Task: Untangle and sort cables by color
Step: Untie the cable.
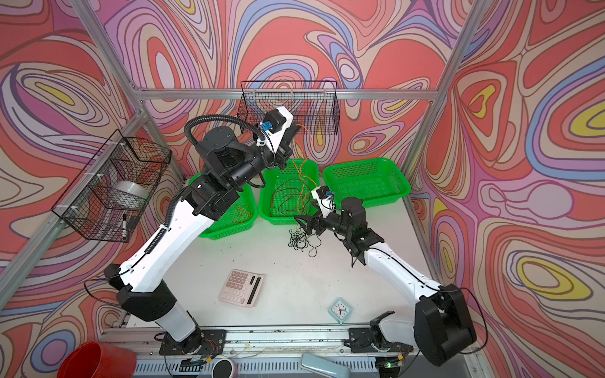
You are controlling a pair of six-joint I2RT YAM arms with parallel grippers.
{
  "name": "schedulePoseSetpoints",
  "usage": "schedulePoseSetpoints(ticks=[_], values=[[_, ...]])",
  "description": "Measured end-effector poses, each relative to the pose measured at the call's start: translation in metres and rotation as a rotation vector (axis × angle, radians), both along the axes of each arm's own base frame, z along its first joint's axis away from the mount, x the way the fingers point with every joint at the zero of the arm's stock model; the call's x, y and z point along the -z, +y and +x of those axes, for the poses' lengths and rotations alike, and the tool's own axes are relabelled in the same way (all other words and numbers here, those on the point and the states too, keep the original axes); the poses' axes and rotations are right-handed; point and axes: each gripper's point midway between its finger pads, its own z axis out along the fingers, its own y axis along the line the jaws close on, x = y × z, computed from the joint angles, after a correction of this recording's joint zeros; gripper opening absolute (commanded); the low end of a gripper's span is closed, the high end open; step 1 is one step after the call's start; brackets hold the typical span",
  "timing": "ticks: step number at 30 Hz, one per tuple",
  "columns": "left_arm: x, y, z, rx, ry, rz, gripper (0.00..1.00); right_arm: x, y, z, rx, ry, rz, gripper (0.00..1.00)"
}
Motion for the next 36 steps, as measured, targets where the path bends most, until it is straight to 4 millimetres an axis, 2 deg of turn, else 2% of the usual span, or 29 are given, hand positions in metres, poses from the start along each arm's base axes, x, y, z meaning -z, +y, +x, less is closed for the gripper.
schedulePoseSetpoints(ticks=[2, 4, 5, 10, 12, 16, 18, 25, 30, 33, 36], values=[[-0.001, -0.002, -0.002, 0.009, 0.000, -0.003, 0.00, 0.003, -0.005, 0.015, 0.071, 0.015, 0.002, 0.86], [-0.001, -0.003, -0.003, 0.012, 0.002, -0.006, 0.00, 0.010, -0.008, 0.026, 0.118, 0.031, 0.009, 0.55], [0.000, -0.003, -0.003, 0.014, 0.004, -0.007, 0.00, 0.014, -0.008, 0.029, 0.126, 0.044, 0.012, 0.47], [-0.001, -0.010, 0.002, 0.016, 0.001, -0.012, 0.00, 0.042, 0.003, 0.038, 0.098, 0.127, 0.028, 0.46], [-0.005, -0.014, 0.006, 0.017, -0.005, -0.019, 0.00, 0.054, 0.006, 0.037, 0.088, 0.151, 0.037, 0.41], [-0.013, -0.017, 0.009, 0.018, -0.018, -0.036, 0.00, 0.084, 0.006, 0.035, 0.088, 0.213, 0.033, 0.11], [-0.021, -0.016, 0.008, 0.015, -0.031, -0.049, 0.00, 0.101, 0.007, 0.036, 0.093, 0.249, 0.031, 0.04], [-0.053, -0.002, -0.002, -0.007, -0.099, -0.093, 0.00, 0.167, 0.004, 0.027, 0.108, 0.386, 0.019, 0.10], [-0.072, 0.010, -0.009, -0.039, -0.162, -0.107, 0.00, 0.206, 0.002, 0.023, 0.126, 0.479, -0.004, 0.10], [-0.078, 0.015, -0.008, -0.078, -0.202, -0.097, 0.00, 0.226, -0.003, 0.020, 0.161, 0.529, -0.030, 0.21], [-0.078, 0.020, -0.003, -0.133, -0.227, -0.070, 0.00, 0.223, -0.007, 0.019, 0.183, 0.524, -0.034, 0.39]])
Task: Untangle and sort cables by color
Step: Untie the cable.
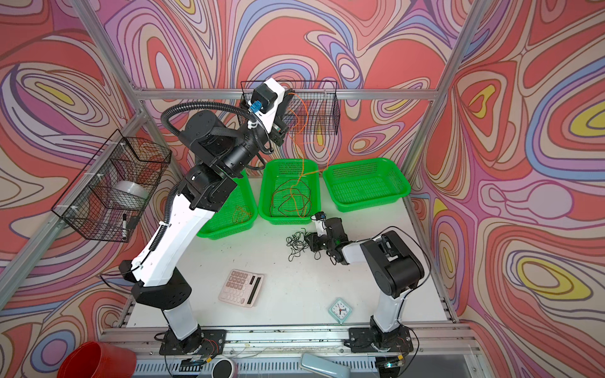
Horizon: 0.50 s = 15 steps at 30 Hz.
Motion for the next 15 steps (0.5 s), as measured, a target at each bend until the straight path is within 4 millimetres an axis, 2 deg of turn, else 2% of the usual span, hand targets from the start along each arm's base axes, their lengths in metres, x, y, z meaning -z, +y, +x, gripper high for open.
schedulePoseSetpoints(ticks=[2, 5, 10, 15], values=[[0.003, 0.003, 0.006, -0.042, -0.004, 0.015, 0.00, -0.012, -0.001, 0.001, 0.004, -0.028, 0.001, 0.49], [0.015, 0.009, 0.019, -0.098, 0.018, 0.041, 0.00, -0.049, -0.001, 0.003, -0.001, -0.111, 0.023, 0.61], [0.050, 0.035, 0.053, -0.213, 0.112, 0.083, 0.00, -0.108, 0.000, -0.001, -0.021, -0.252, 0.066, 0.79], [0.086, 0.073, 0.075, -0.329, 0.221, 0.107, 0.00, -0.136, -0.001, -0.008, -0.047, -0.307, 0.071, 0.98]])
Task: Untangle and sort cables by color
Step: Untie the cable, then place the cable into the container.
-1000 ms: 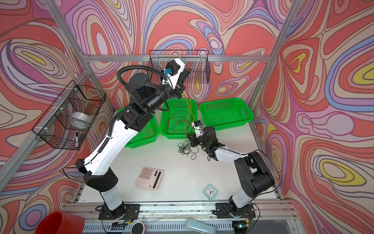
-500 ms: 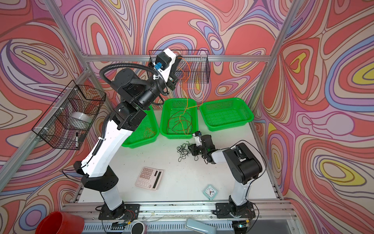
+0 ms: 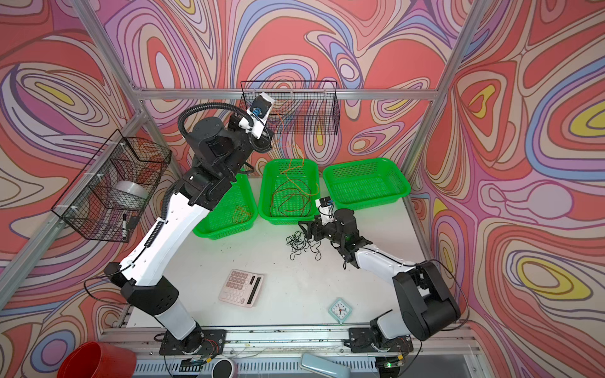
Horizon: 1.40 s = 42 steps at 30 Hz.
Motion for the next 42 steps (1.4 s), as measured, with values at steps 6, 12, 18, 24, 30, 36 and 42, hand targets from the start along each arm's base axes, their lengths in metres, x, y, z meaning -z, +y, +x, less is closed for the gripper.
schedulePoseSetpoints(ticks=[6, 12, 18, 24, 30, 36, 42], values=[[0.032, 0.069, 0.016, -0.198, 0.114, -0.059, 0.00, -0.013, 0.000, -0.001, -0.006, 0.013, -0.014, 0.98], [0.076, 0.153, 0.027, -0.410, 0.227, -0.151, 0.00, -0.016, -0.001, -0.001, 0.001, 0.039, -0.031, 0.98], [0.154, 0.214, 0.050, -0.566, 0.384, -0.226, 0.00, -0.013, -0.004, -0.001, 0.013, 0.074, -0.051, 0.98], [0.244, 0.256, 0.073, -0.650, 0.572, -0.324, 0.00, -0.001, -0.011, -0.001, 0.052, 0.122, -0.080, 0.95], [0.307, 0.247, 0.097, -0.630, 0.711, -0.342, 0.00, 0.025, -0.022, 0.002, 0.120, 0.227, -0.155, 0.89], [0.360, 0.241, 0.112, -0.622, 0.825, -0.347, 0.00, 0.051, -0.033, -0.003, 0.167, 0.320, -0.208, 0.77], [0.394, 0.238, 0.116, -0.616, 0.904, -0.372, 0.46, 0.089, -0.047, -0.008, 0.230, 0.440, -0.293, 0.66]])
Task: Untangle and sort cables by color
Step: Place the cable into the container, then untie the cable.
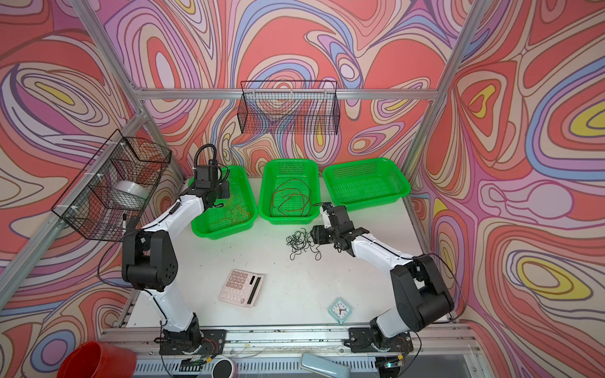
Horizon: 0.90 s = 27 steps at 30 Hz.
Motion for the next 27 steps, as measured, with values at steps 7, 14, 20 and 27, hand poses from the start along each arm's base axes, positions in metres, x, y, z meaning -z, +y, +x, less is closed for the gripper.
schedulePoseSetpoints(ticks=[7, 14, 20, 27], values=[[-0.014, -0.008, -0.017, 0.015, -0.043, -0.069, 0.80, 0.029, -0.015, -0.009, 0.057, 0.108, -0.063, 0.50], [-0.062, -0.033, -0.034, 0.089, -0.144, -0.033, 0.89, 0.034, -0.016, -0.021, 0.047, 0.169, -0.057, 0.40], [-0.070, -0.063, -0.051, 0.177, -0.181, 0.035, 0.89, 0.038, -0.009, -0.039, 0.018, 0.238, -0.041, 0.36], [-0.074, -0.099, -0.057, 0.286, -0.188, 0.071, 0.88, 0.041, 0.006, -0.051, -0.035, 0.283, -0.054, 0.34]])
